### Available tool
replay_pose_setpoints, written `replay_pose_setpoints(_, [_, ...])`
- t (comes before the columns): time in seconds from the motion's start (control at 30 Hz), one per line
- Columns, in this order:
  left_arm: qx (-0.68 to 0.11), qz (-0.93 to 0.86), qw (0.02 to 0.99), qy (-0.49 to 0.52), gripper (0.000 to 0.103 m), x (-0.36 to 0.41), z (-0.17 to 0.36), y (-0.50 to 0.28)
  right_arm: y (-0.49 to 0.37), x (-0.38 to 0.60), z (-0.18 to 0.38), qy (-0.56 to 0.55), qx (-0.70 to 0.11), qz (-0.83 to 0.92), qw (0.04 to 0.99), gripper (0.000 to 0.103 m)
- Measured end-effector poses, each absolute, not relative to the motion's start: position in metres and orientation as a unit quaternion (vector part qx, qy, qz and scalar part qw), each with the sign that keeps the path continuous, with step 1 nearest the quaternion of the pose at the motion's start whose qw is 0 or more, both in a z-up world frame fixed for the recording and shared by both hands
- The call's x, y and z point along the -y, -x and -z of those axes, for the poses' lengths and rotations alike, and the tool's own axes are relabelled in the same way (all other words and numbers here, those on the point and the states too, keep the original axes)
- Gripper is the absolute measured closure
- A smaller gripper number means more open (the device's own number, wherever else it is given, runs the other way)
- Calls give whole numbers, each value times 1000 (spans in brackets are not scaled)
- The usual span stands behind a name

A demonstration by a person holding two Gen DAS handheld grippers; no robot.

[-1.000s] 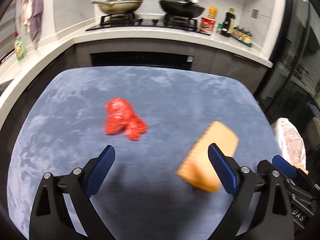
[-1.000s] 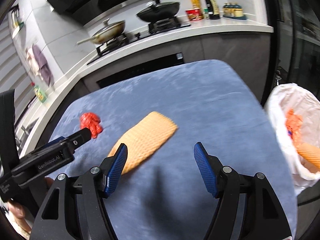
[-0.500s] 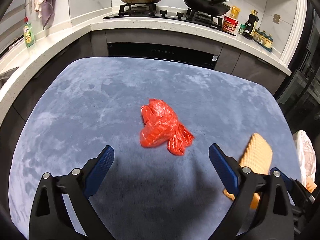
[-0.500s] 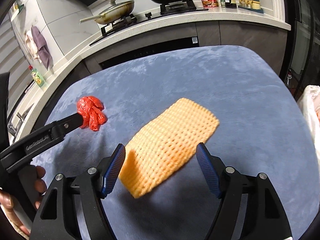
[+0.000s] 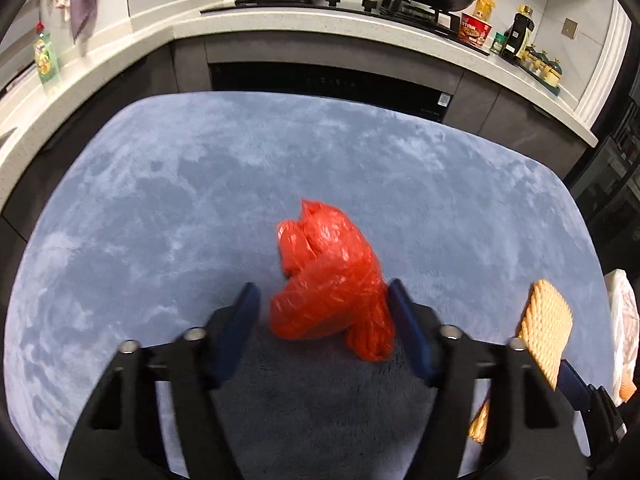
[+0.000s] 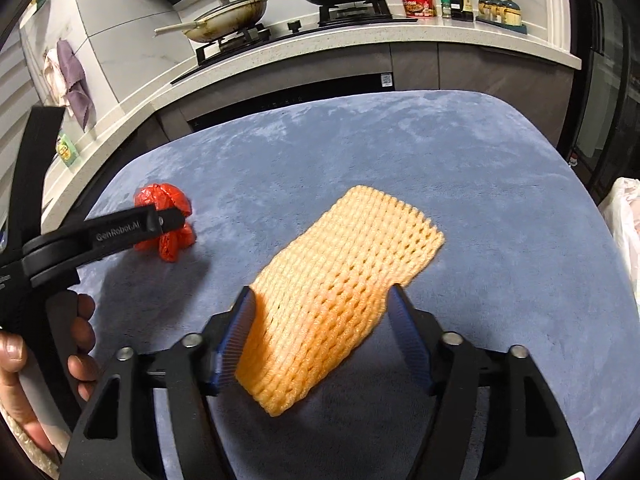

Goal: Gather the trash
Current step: 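Grasp the second orange foam net with the right tool while the left tool grasps the red bag, then carry the foam net and red bag over the bin and open both tools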

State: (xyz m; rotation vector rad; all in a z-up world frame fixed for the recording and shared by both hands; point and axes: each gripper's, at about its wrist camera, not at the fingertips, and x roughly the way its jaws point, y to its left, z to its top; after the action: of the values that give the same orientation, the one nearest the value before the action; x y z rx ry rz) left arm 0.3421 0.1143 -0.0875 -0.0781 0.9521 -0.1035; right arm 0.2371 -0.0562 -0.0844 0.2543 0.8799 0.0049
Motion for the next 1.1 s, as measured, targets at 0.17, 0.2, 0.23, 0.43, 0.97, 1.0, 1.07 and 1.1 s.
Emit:
replay_pose_setpoints(0.17, [-449, 58, 891, 29, 69, -109, 84, -335, -234, 71, 85, -147, -425, 1, 893, 67])
replay_pose_setpoints(0.2, [-448, 58, 892, 28, 71, -107, 83, -334, -233, 73, 84, -151, -425, 0, 893, 72])
replay_pose_setpoints(0.23, [-446, 59, 893, 27, 71, -106, 80, -331, -231, 75, 83, -154, -424, -3, 893, 80])
replay_pose_setpoints(0.43, [-431, 77, 899, 30, 73, -96, 63, -309, -214, 82, 71, -157, -410, -13, 898, 93])
replay_pose_setpoints(0.97, [-414, 180, 892, 6, 73, -13, 21, -231, -145, 162, 17, -192, -336, 44, 921, 93])
replay_pose_setpoints(1.0, [-414, 188, 891, 4, 73, -6, 20, -226, -141, 167, 15, -194, -334, 48, 921, 93])
replay_pose_setpoints(1.07, [-413, 201, 888, -2, 73, 8, 18, -218, -131, 183, 12, -200, -327, 62, 921, 93])
replay_pose_setpoints(1.1, [-413, 208, 887, -6, 73, 17, 17, -214, -128, 190, 11, -203, -325, 69, 921, 93])
